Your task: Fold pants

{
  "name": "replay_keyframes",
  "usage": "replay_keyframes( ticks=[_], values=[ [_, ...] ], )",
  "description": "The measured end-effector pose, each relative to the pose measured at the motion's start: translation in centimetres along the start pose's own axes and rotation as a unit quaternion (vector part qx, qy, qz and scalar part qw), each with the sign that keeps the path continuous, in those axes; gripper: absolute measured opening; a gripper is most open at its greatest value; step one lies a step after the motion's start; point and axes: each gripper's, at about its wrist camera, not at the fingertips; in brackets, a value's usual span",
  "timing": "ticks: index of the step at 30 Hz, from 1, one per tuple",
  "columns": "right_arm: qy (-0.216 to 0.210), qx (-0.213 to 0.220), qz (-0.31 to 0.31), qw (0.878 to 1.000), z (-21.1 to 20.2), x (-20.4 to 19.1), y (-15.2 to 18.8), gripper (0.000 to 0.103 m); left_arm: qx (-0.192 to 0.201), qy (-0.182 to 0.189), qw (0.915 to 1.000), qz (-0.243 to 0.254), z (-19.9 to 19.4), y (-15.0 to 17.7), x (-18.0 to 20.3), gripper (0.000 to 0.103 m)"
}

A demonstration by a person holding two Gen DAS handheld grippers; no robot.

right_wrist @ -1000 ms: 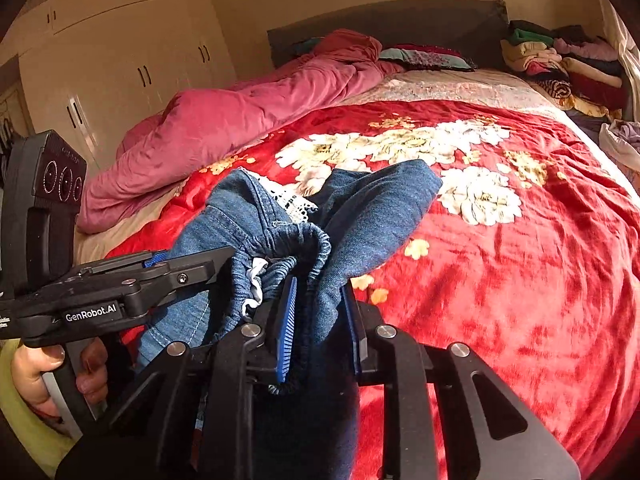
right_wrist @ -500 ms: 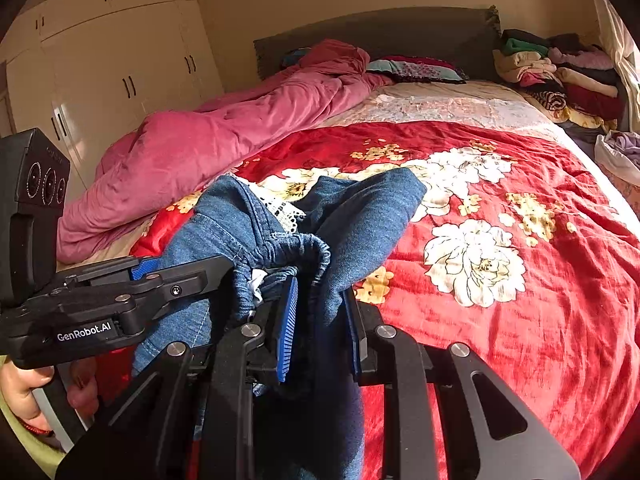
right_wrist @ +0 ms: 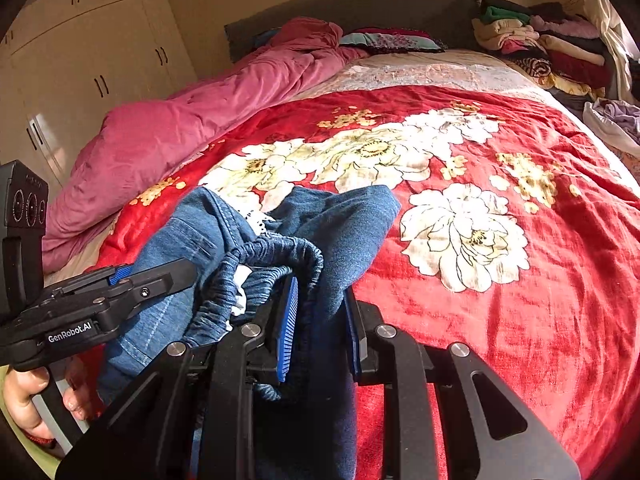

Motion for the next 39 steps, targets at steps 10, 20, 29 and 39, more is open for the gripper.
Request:
replay_keyframes(
  ticks=[10,20,29,39],
  values=[
    [0.04,-0.044,0.002,0.998,2.3,0.8,1.4,0.029,-0.017,-0.012,0.9997,-0.014,1.4,1.1,-1.8,0.041],
    [0.053,-0.048,0.016,0.997,1.9,1.3,1.1,0.047,-0.016,-0.011,0.9997,-0.016,0.9,1.2,-1.7,0.052],
    [0.063,0.007,0.018,0.998,-2.8,1.0,0.7,0.084,0.013,-0.003,0.9999,-0.006,-2.1,1.1,0.0,0.068],
    [0.067,0.077,0.012,0.995,-9.4,0.6,0.7,0.098,0.066,-0.005,0.9977,0.018,-7.7,0.9,2.8,0.093]
  ],
)
Point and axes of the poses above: each gripper's, at about its wrist camera, not at the fingertips, and z roughly the way its jaws point, x to its right, y to its underside, and after that the axes turned 14 degrees about y, right-handed
